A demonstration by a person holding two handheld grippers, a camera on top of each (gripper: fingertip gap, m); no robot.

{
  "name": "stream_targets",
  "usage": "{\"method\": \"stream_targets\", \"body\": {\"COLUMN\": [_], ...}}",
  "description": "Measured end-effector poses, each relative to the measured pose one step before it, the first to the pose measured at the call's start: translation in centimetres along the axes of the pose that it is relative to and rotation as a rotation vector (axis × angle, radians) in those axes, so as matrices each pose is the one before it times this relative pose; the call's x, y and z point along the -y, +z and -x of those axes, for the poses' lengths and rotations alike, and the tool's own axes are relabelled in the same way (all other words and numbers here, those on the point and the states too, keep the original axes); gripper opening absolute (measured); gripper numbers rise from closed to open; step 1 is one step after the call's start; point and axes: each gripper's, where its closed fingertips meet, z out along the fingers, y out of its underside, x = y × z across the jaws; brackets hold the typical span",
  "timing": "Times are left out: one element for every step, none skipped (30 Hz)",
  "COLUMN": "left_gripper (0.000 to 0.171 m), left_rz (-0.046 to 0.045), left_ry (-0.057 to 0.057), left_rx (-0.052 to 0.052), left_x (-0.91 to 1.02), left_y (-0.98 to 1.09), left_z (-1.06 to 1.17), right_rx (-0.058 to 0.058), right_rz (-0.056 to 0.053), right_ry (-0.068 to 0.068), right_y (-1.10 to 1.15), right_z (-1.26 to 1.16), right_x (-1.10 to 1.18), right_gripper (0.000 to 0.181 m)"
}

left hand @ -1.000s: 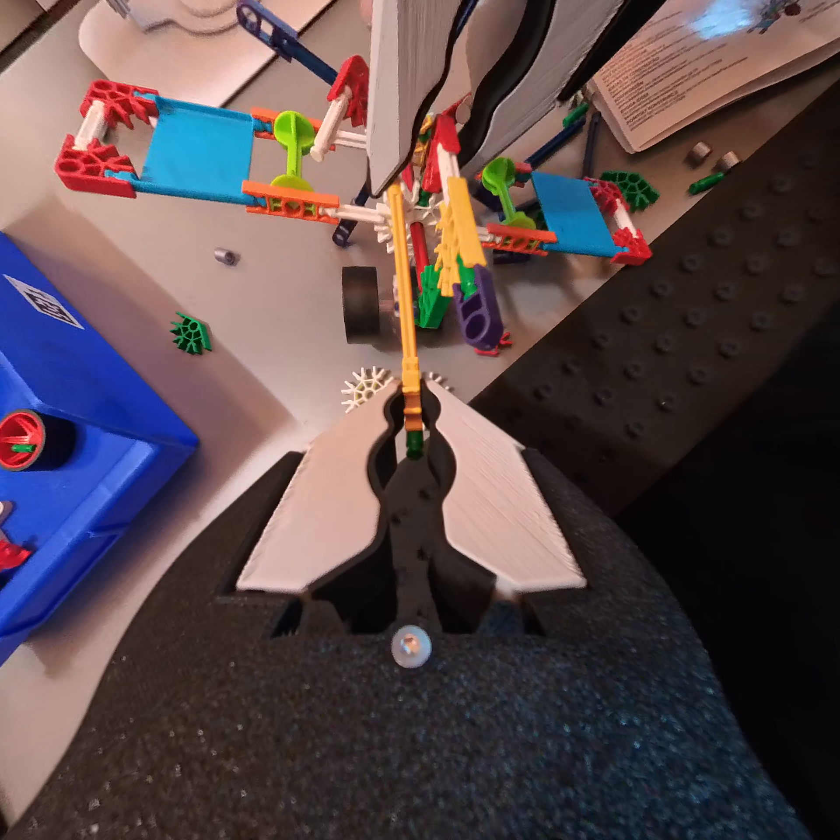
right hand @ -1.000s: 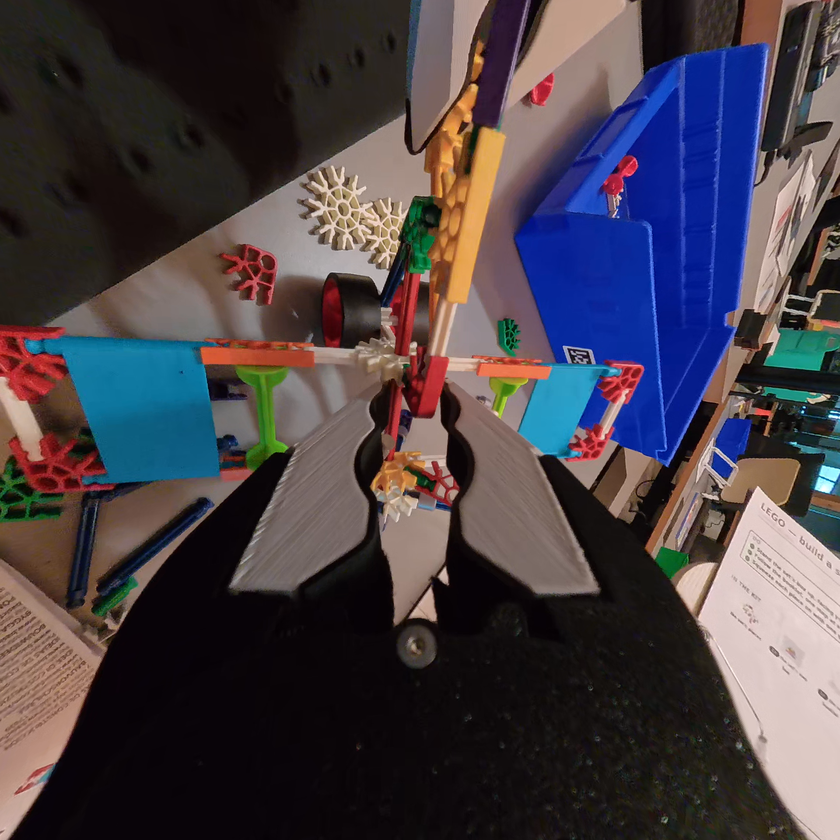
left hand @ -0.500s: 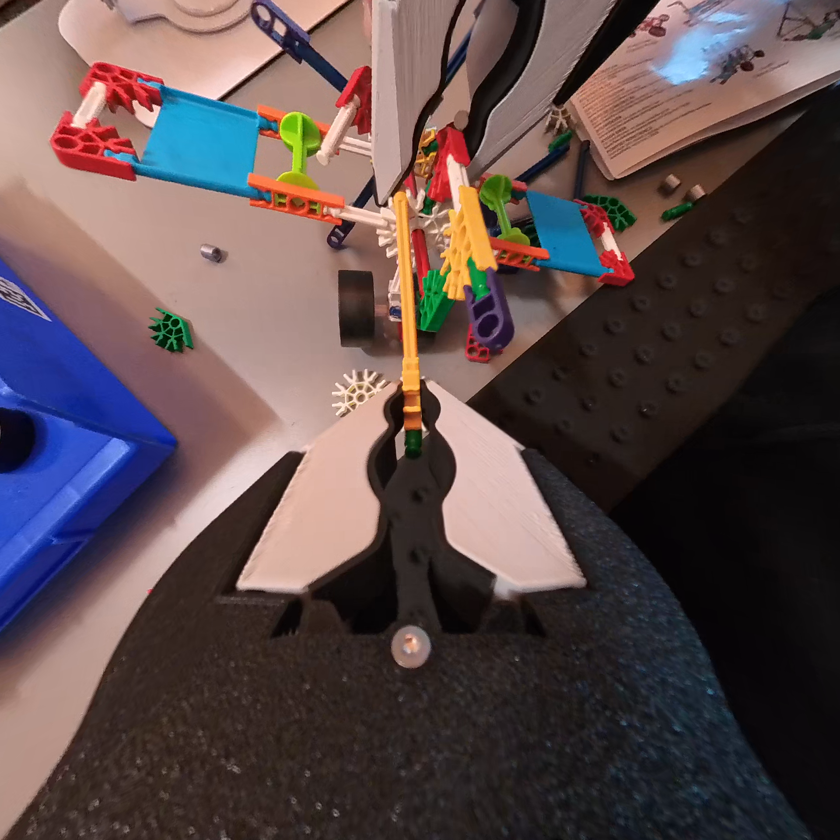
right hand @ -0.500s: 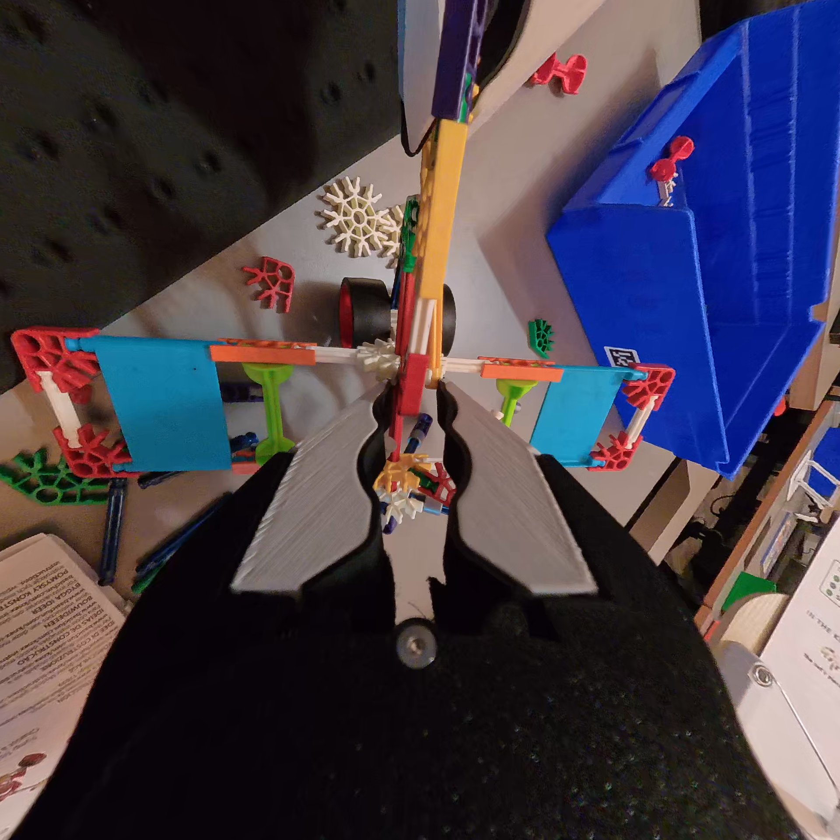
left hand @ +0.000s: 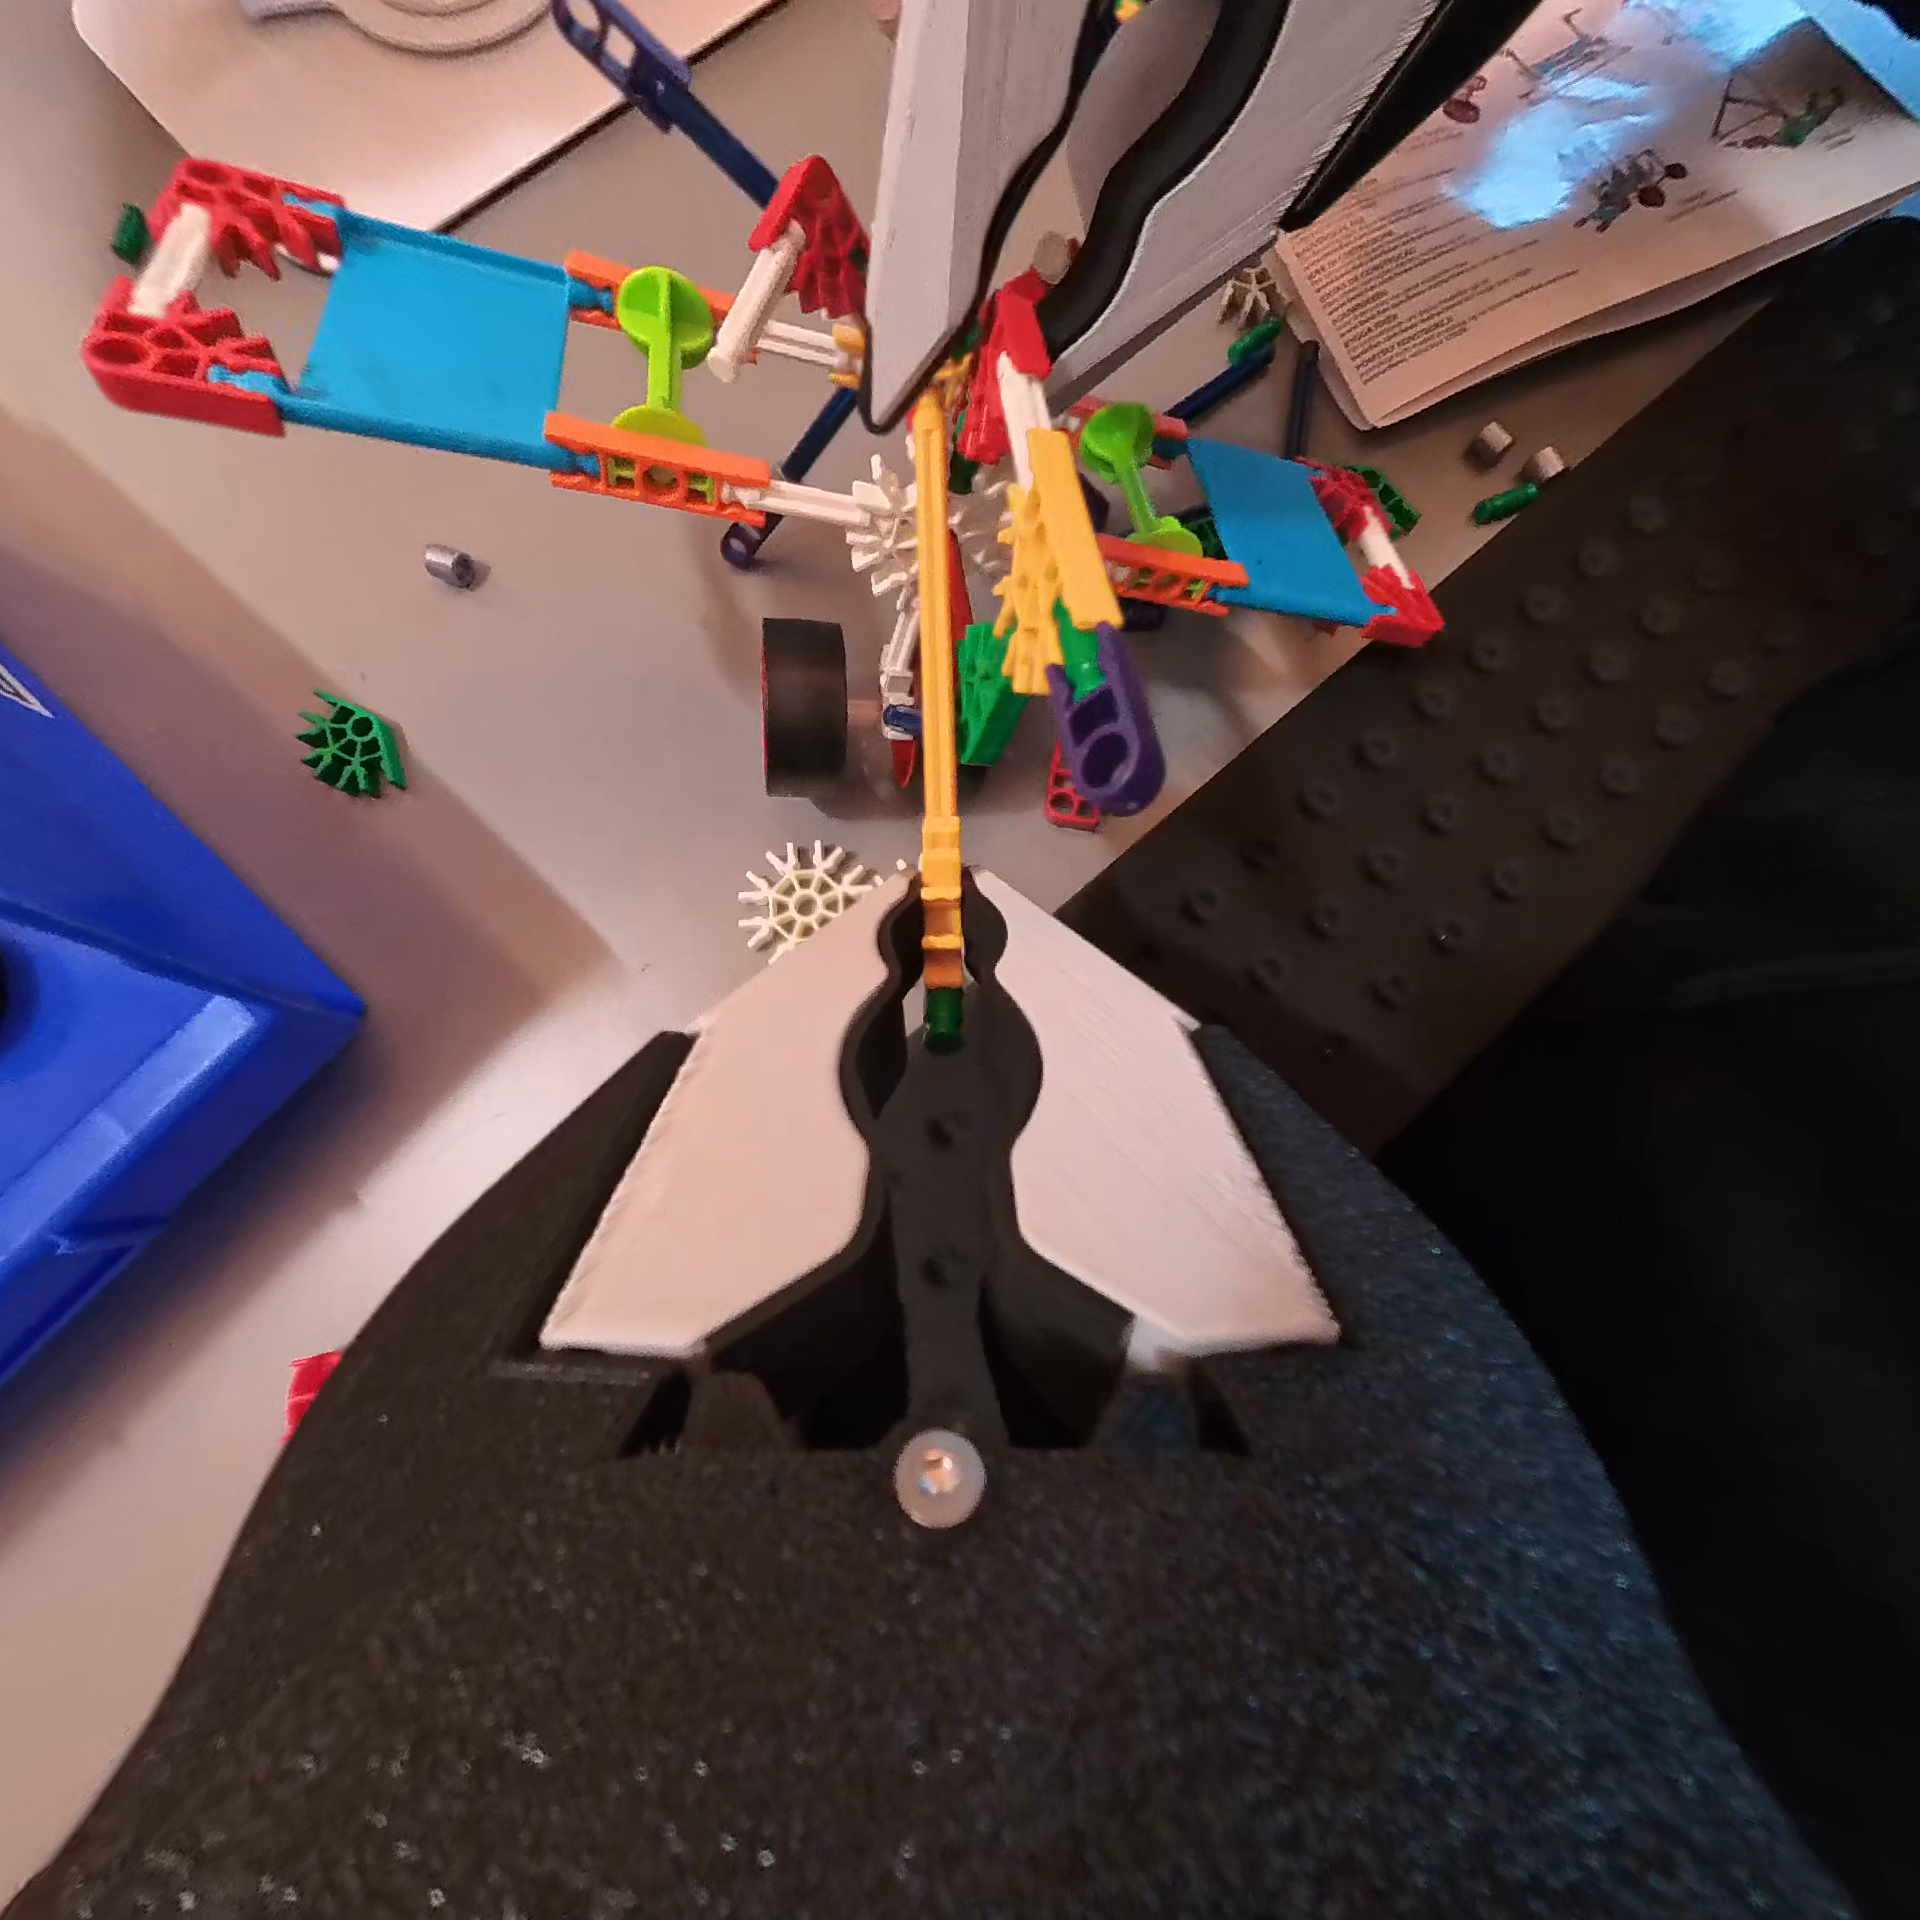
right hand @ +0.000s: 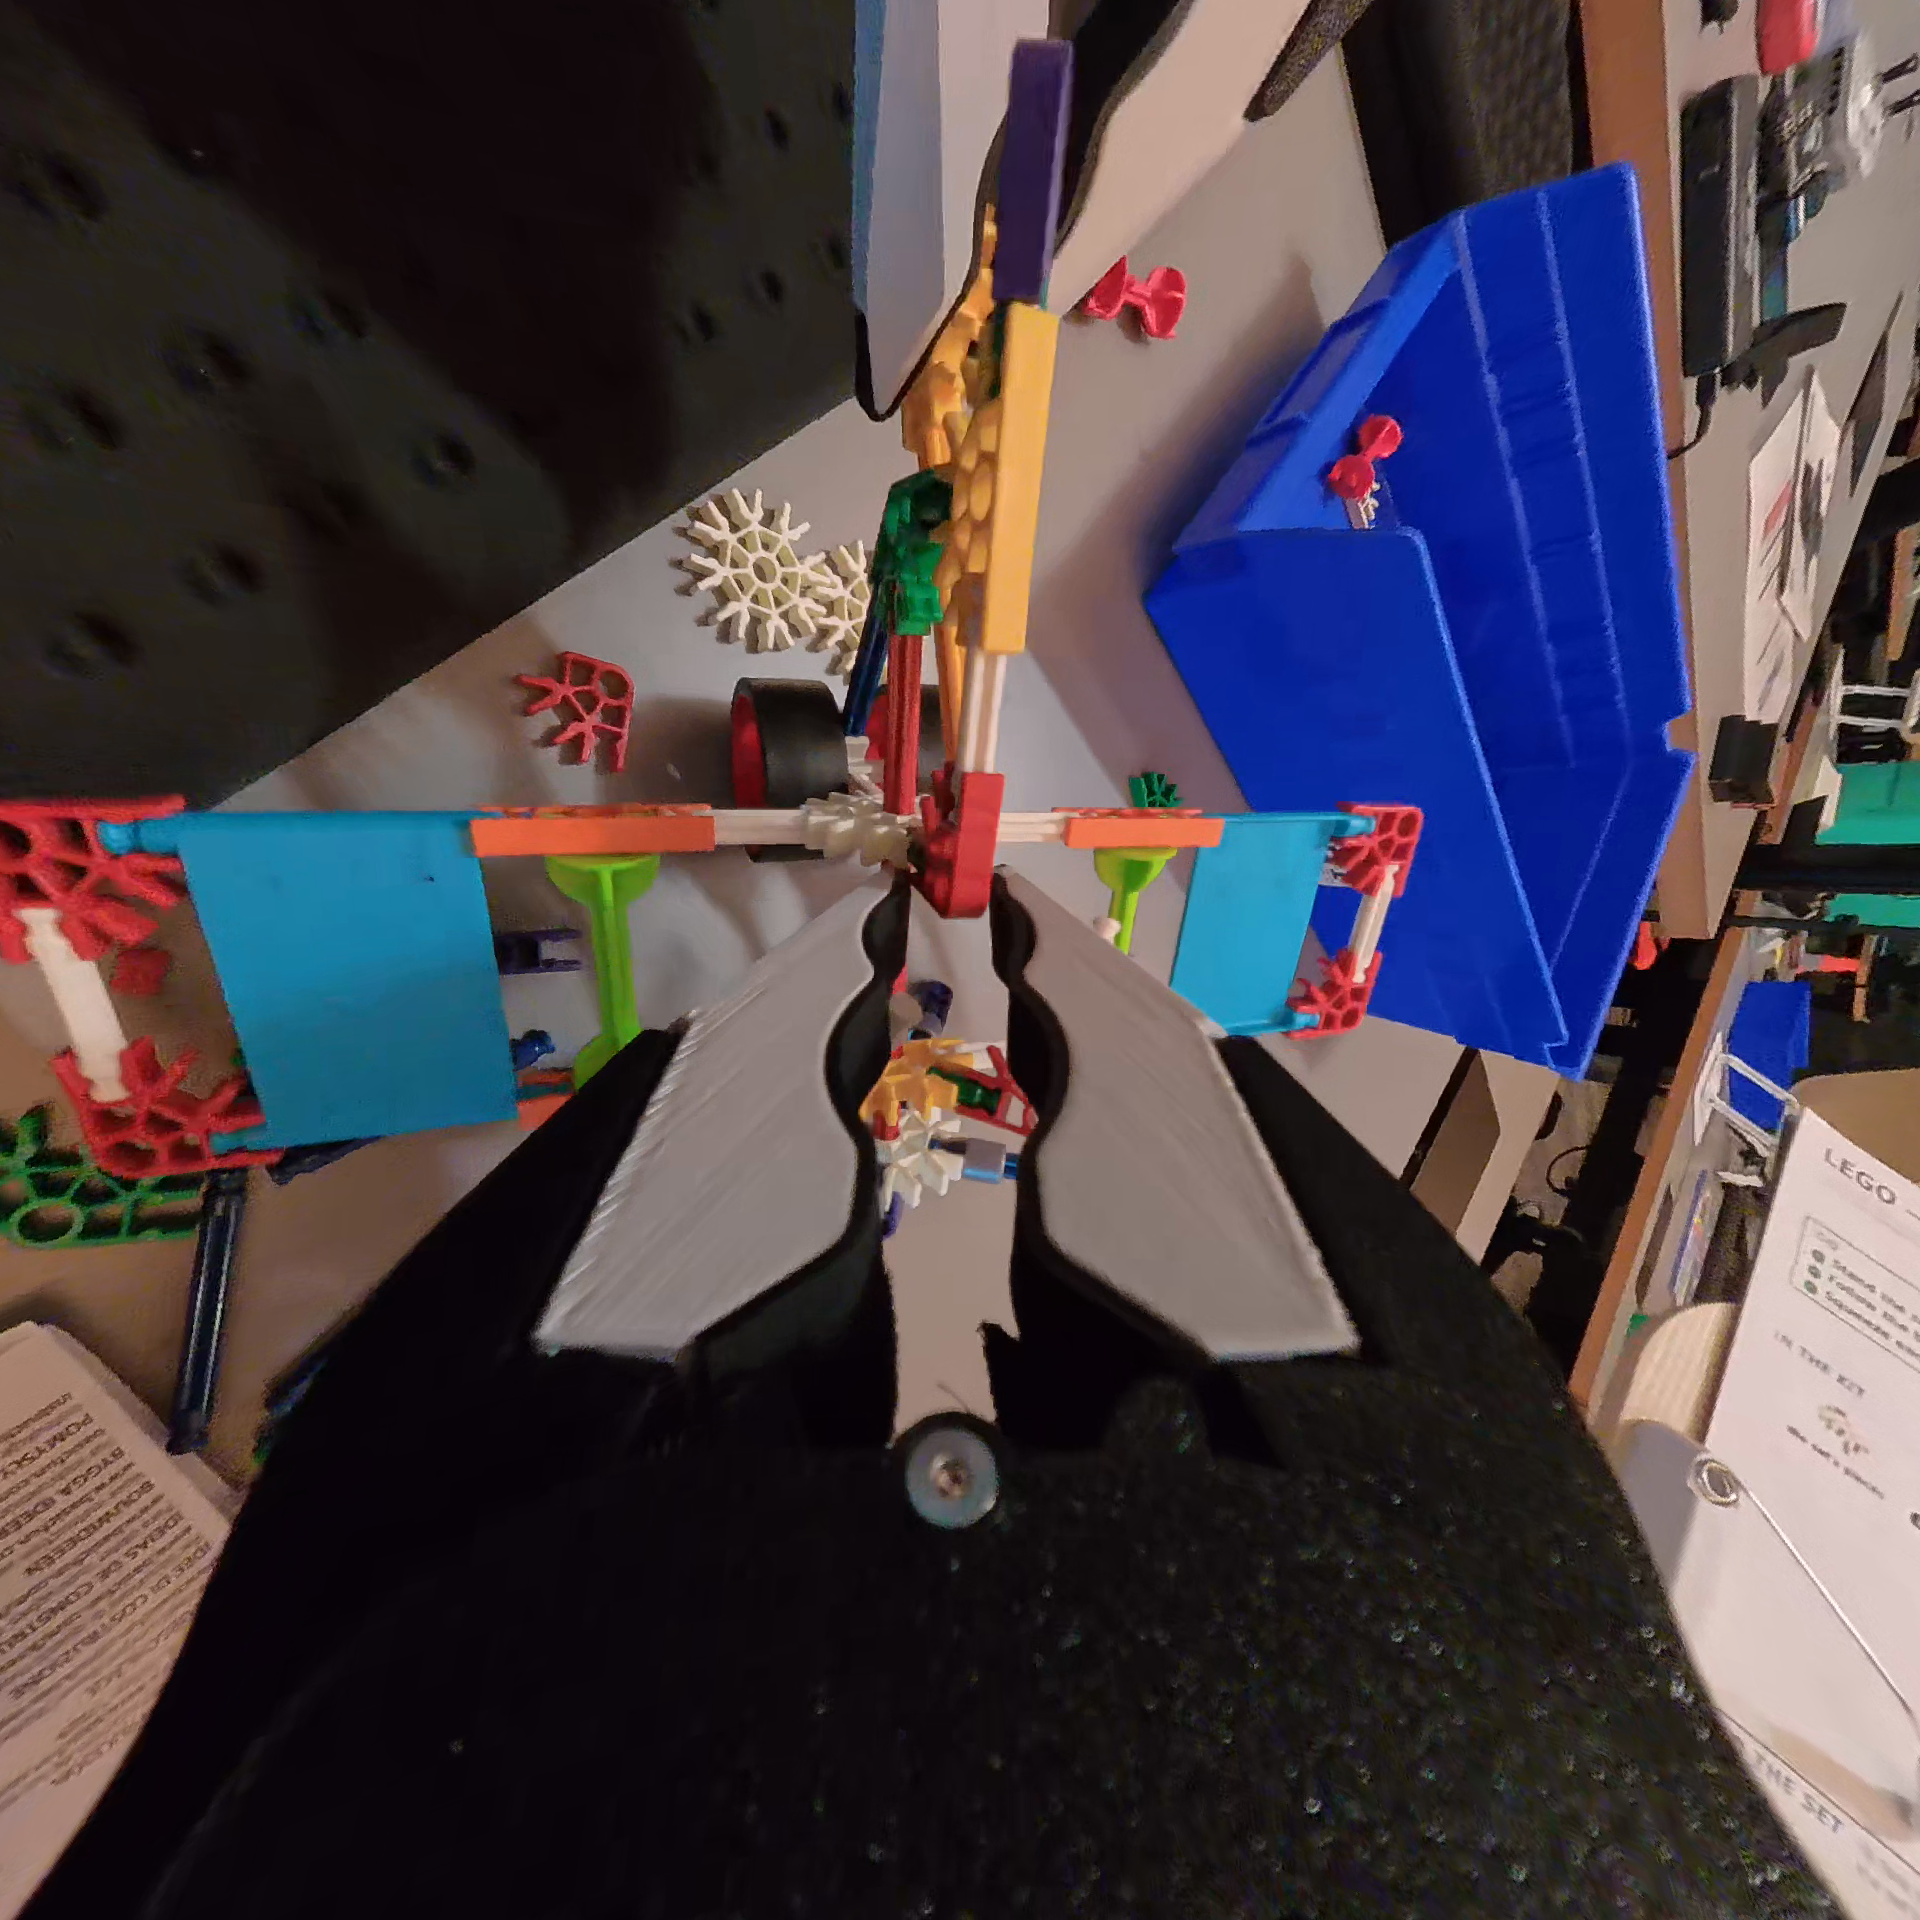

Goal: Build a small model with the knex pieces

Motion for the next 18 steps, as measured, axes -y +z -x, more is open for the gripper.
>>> {"method": "stream_targets", "body": {"left_gripper": [0.005, 0.005, 0.005, 0.005, 0.005, 0.005, 0.005, 0.005, 0.005, 0.005, 0.005, 0.005, 0.005, 0.005, 0.005, 0.005, 0.005, 0.005], "left_rz": [0.00029, -0.00069, -0.00231, -0.00404, -0.00325, -0.00479, -0.00444, 0.00009, -0.00495, -0.0066, -0.00097, 0.00433, 0.00917, 0.01344, 0.00499, 0.00099, 0.00262, 0.00351], "left_ry": [-0.005, -0.0031, -0.003, -0.0059, -0.0065, -0.0092, -0.0071, -0.0058, -0.0054, -0.0101, -0.0101, -0.0082, -0.0046, -0.0065, -0.0093, -0.012, -0.0067, -0.004], "left_rx": [-0.0018, -0.0017, -0.0004, -0.0001, -0.0072, -0.0071, -0.0018, 0.0009, 0.0029, -0.0014, -0.0073, -0.0006, 0.0068, 0.0027, -0.0023, -0.0026, -0.0053, 0.0016], "left_x": [-0.07, -0.05, -0.016, 0.042, 0.039, 0.073, 0.076, 0.012, 0.073, 0.083, -0.034, -0.127, -0.229, -0.283, -0.125, -0.038, -0.039, -0.037], "left_y": [0.032, 0.017, -0.03, -0.068, -0.081, -0.102, -0.127, -0.146, -0.177, -0.157, -0.097, -0.011, 0.049, 0.116, 0.112, 0.084, 0.085, 0.059], "left_z": [-0.039, -0.052, -0.032, -0.045, -0.149, -0.119, -0.007, 0.059, 0.089, 0.064, -0.02, 0.062, 0.168, 0.159, 0.095, 0.076, 0.01, 0.069], "right_rx": [-0.0006, -0.0045, -0.0064, -0.0081, -0.0058, -0.0043, -0.0039, -0.001, -0.0054, -0.0026, 0.0055, -0.0008, -0.0025, 0.0005, 0.0024, 0.0052, 0.0066, 0.0036], "right_rz": [-0.0045, -0.0022, -0.0006, 0.0006, 0.0022, 0.0008, -0.0023, -0.003, -0.0006, 0.0024, -0.0014, -0.0073, -0.0053, -0.0051, -0.0075, -0.0075, -0.0043, -0.0005], "right_ry": [-0.0009, -0.0036, -0.001, 0.0004, -0.001, -0.0002, 0.0041, 0.0031, -0.0003, 0.0059, 0.0086, 0.0005, -0.0037, -0.0059, -0.0062, -0.0039, -0.0029, -0.0032], "right_y": [-0.007, 0.013, 0.024, 0.016, -0.029, -0.077, -0.087, -0.051, -0.015, 0.007, -0.028, -0.055, -0.046, -0.007, 0.026, 0.059, 0.09, 0.074], "right_z": [0.027, -0.009, -0.045, -0.08, -0.071, -0.08, -0.119, -0.077, -0.121, -0.118, -0.014, -0.096, -0.094, -0.039, 0.014, 0.061, 0.091, 0.047], "right_x": [0.058, 0.052, 0.026, 0.001, -0.025, 0.017, 0.029, 0.03, -0.02, -0.074, 0.01, 0.108, 0.081, 0.067, 0.096, 0.09, 0.04, 0.007], "right_gripper": [0.015, 0.015, 0.015, 0.015, 0.016, 0.017, 0.019, 0.019, 0.019, 0.021, 0.022, 0.022, 0.023, 0.023, 0.022, 0.022, 0.022, 0.022]}}
